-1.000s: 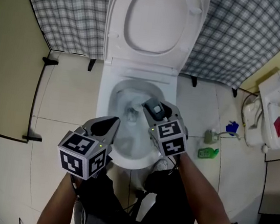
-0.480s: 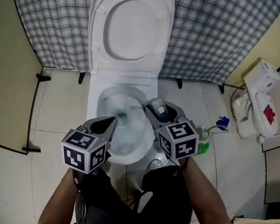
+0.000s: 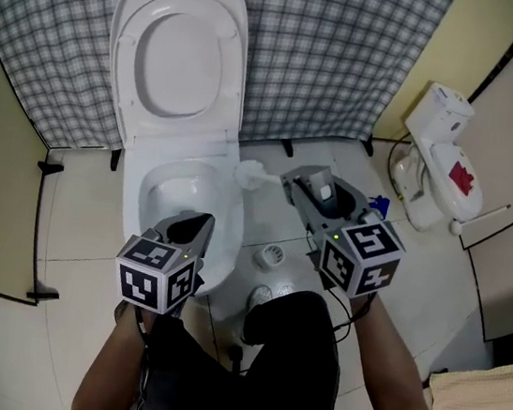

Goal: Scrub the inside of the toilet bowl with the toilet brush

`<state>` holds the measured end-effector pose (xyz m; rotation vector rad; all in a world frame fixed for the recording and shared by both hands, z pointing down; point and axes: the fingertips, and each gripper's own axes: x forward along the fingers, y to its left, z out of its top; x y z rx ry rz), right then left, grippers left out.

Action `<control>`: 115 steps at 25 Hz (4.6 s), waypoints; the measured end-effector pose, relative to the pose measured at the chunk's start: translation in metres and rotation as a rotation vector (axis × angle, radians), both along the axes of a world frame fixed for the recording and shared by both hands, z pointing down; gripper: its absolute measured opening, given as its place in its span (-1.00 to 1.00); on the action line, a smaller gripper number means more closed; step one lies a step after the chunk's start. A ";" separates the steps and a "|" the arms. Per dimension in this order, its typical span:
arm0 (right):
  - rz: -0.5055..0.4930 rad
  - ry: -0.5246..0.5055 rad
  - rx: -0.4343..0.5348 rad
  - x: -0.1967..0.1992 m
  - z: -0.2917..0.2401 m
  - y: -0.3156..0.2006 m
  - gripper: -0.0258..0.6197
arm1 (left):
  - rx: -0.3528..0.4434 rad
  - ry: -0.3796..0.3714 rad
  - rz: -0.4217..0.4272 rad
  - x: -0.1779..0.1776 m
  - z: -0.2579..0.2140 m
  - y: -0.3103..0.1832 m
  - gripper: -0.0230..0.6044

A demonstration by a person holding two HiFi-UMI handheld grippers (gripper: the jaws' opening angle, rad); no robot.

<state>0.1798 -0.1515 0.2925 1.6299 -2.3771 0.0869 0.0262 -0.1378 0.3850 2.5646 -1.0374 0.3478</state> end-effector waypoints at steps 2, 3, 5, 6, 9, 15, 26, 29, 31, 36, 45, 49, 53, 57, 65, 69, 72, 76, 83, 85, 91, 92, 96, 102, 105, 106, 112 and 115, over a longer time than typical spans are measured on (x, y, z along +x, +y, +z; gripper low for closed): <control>0.041 0.015 0.005 0.024 -0.003 0.009 -0.29 | -0.002 0.010 0.028 0.019 -0.001 0.007 -0.90; 0.061 0.021 0.003 0.036 -0.002 0.012 -0.29 | -0.006 0.016 0.041 0.027 0.000 0.010 -0.89; 0.100 0.028 -0.012 0.057 0.006 0.019 -0.29 | -0.013 0.021 0.063 0.042 0.003 0.015 -0.89; 0.117 0.031 -0.026 0.066 0.012 0.022 -0.29 | -0.016 0.020 0.074 0.049 0.005 0.017 -0.90; 0.153 0.047 -0.085 0.087 0.041 0.024 -0.30 | -0.028 0.018 0.101 0.064 0.012 0.021 -0.90; 0.192 0.079 -0.259 0.114 0.127 0.013 -0.29 | -0.086 0.026 0.122 0.075 0.034 0.016 -0.89; 0.169 0.185 -0.471 0.102 0.265 -0.021 -0.29 | -0.136 -0.003 0.126 0.060 0.069 0.000 -0.90; 0.174 0.175 -0.499 0.096 0.290 -0.026 -0.30 | -0.141 0.017 0.114 0.056 0.070 -0.002 -0.90; 0.189 0.173 -0.516 0.096 0.301 -0.026 -0.30 | -0.148 0.027 0.112 0.056 0.070 0.000 -0.90; 0.218 0.168 -0.571 0.099 0.325 -0.020 -0.30 | -0.158 0.033 0.109 0.057 0.069 0.006 -0.90; 0.244 0.165 -0.603 0.095 0.357 -0.020 -0.30 | -0.168 0.037 0.114 0.067 0.062 0.012 -0.90; 0.266 0.147 -0.620 0.096 0.377 -0.022 -0.30 | -0.173 0.030 0.118 0.068 0.074 0.011 -0.90; 0.288 0.137 -0.644 0.102 0.402 -0.021 -0.30 | -0.179 0.021 0.116 0.067 0.080 0.012 -0.89; 0.332 0.120 -0.686 0.108 0.418 -0.014 -0.30 | -0.189 0.018 0.114 0.068 0.082 0.013 -0.90; 0.355 0.091 -0.683 0.109 0.426 -0.011 -0.29 | -0.192 0.015 0.110 0.066 0.082 0.011 -0.90; 0.345 0.109 -0.682 0.108 0.425 -0.012 -0.28 | -0.193 0.012 0.111 0.066 0.082 0.012 -0.90; 0.351 0.078 -0.668 0.109 0.419 -0.013 -0.04 | -0.194 0.007 0.112 0.066 0.083 0.012 -0.90; 0.349 0.047 -0.625 0.108 0.400 -0.013 -0.02 | -0.189 0.006 0.111 0.063 0.080 0.014 -0.90; 0.302 0.028 -0.467 0.098 0.319 -0.020 -0.02 | -0.138 0.024 0.080 0.058 0.057 0.015 -0.90; 0.288 0.019 -0.400 0.093 0.283 -0.025 -0.03 | -0.118 0.041 0.066 0.057 0.047 0.014 -0.90; 0.135 -0.012 -0.175 0.034 0.155 -0.038 -0.42 | -0.036 0.083 0.008 0.038 0.007 0.006 -0.90; 0.107 -0.017 -0.131 0.022 0.132 -0.036 -0.47 | -0.019 0.088 0.001 0.034 -0.001 0.007 -0.90; 0.036 -0.044 0.008 -0.010 0.052 -0.021 -0.91 | 0.036 0.102 -0.013 0.022 -0.037 0.014 -0.90; -0.079 -0.084 0.106 -0.057 -0.025 0.000 -0.92 | 0.144 0.104 -0.041 -0.004 -0.095 0.023 -0.90; -0.156 -0.090 0.140 -0.083 -0.052 0.012 -0.91 | 0.208 0.104 -0.058 -0.019 -0.126 0.027 -0.90; -0.183 -0.094 0.151 -0.091 -0.060 0.016 -0.91 | 0.228 0.100 -0.065 -0.024 -0.135 0.029 -0.90; -0.318 -0.105 0.237 -0.129 -0.112 0.044 -0.89 | 0.312 0.060 -0.111 -0.052 -0.181 0.038 -0.90; -0.359 -0.125 0.255 -0.144 -0.132 0.054 -0.89 | 0.345 0.060 -0.119 -0.063 -0.202 0.044 -0.90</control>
